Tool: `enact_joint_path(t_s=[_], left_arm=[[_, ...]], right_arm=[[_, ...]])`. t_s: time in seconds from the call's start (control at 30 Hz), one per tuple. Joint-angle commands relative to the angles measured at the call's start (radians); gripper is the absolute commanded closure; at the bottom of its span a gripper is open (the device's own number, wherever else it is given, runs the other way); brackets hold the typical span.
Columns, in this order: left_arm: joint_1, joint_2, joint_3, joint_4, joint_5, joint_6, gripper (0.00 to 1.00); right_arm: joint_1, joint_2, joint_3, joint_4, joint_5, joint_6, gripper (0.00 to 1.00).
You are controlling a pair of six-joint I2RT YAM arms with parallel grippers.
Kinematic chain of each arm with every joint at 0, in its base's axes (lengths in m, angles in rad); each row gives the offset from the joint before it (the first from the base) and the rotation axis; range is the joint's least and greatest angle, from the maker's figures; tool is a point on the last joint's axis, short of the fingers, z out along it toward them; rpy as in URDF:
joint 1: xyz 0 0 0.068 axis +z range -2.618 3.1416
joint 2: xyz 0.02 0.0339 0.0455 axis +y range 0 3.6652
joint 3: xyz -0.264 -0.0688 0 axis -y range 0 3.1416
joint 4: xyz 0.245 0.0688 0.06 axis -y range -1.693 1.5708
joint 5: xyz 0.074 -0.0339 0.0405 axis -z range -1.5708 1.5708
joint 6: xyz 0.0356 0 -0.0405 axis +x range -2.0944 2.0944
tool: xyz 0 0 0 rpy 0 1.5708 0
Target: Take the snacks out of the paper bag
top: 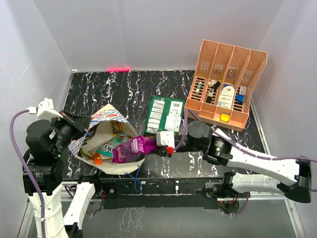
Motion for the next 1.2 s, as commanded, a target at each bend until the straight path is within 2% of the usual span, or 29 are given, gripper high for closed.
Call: enact_joint_path(t_s=[0.0,0.1,0.17,0.27,0.33,0.4,0.53,0.63,0.87,1.17], left_arm=[[-0.007,0.019,0.022,-0.005,-0.023,0.004,1.0],[-0.008,0.014,0.016,0.001,-0.022,0.003,1.0],[-0.008,0.006,0.012,0.001,-0.024,0.003,1.0],[-0.008,-0.002,0.022,-0.012,-0.034,0.006,1.0],[-0.008,0.004,0.044,-0.029,-0.042,0.011,1.0],[-0.011,0.009,0.056,-0.038,-0.049,0.02,1.0],[-0.014,0.004,0.051,-0.035,-0.055,0.019,1.0],[-0.014,0.01,0.054,-0.031,-0.044,0.019,1.0],[-0.016,0.024,0.075,-0.04,-0.043,0.018,1.0],[-0.015,0.025,0.092,-0.059,-0.062,0.025,1.0]], right_arm=[[0.001,-0.185,0.038,0.056,0.088,0.069,0.93],[0.0,-0.27,0.006,0.026,0.303,0.025,0.93],[0.0,-0.291,-0.021,0.025,0.498,0.002,0.93],[-0.001,-0.239,-0.041,0.024,0.828,-0.061,0.93],[-0.014,-0.167,-0.036,0.029,0.935,-0.138,0.93],[-0.061,-0.086,-0.022,0.037,0.931,-0.206,0.93],[-0.239,0.072,0.004,0.117,0.777,-0.295,0.93],[-0.318,0.218,0.051,0.182,0.741,-0.37,0.93],[-0.351,0.528,0.17,0.277,0.793,-0.593,0.93],[-0.356,0.644,0.259,0.303,0.811,-0.695,0.93]])
